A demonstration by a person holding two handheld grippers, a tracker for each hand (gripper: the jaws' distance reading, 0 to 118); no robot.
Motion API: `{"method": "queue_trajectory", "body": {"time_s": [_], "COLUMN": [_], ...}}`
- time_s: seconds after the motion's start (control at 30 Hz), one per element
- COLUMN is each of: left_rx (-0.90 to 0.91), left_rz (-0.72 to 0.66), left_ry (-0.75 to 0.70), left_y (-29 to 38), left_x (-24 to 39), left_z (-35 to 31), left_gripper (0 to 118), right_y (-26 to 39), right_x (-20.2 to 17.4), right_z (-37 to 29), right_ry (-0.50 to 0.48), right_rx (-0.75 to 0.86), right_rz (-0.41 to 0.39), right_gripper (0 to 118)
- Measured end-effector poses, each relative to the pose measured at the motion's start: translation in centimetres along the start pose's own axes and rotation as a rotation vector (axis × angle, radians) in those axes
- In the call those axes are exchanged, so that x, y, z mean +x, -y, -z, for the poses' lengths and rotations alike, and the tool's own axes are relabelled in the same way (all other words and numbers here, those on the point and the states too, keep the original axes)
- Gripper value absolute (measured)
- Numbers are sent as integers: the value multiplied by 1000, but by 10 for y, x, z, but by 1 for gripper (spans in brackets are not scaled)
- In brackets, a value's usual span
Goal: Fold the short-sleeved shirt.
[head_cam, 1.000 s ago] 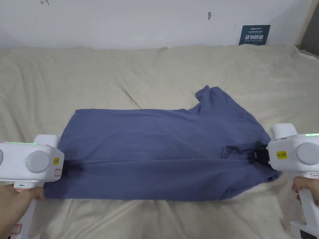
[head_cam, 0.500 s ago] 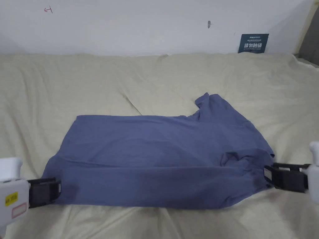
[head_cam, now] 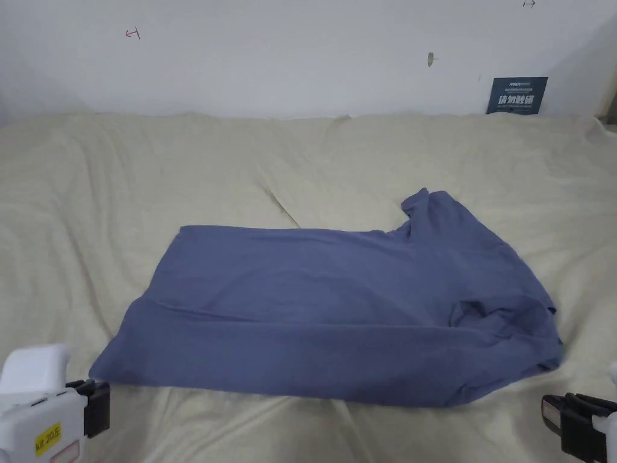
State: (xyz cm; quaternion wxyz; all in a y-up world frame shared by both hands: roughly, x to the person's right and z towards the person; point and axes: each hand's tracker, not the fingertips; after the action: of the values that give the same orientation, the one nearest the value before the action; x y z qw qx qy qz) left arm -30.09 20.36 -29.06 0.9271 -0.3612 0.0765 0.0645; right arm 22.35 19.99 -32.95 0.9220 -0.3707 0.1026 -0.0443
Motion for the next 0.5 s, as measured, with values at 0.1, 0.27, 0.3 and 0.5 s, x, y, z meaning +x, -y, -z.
{"method": "queue_trajectory", "body": {"time_s": [0.1, 0.27, 0.3, 0.5], "left_rx": [-27, -107, -139, -149], "left_rz": [-24, -51, -106, -14], "left_ry": [9, -9, -24, -125], "left_y": [-21, -42, -45, -30], "left_x": [-8, -21, -24, -3], "left_z": [19, 72, 83, 92], "left_gripper": [15, 107, 107, 79], "right_y": [-3, -3, -3, 0], "right_x": [-3, 1, 2, 8], "right_z": [3, 2, 3, 5], "right_ry": [14, 4, 9, 17], "right_rx": [0, -2, -4, -23], "right_rz": [-9, 21, 21, 41], "right_gripper": [0, 0, 0, 0]}}
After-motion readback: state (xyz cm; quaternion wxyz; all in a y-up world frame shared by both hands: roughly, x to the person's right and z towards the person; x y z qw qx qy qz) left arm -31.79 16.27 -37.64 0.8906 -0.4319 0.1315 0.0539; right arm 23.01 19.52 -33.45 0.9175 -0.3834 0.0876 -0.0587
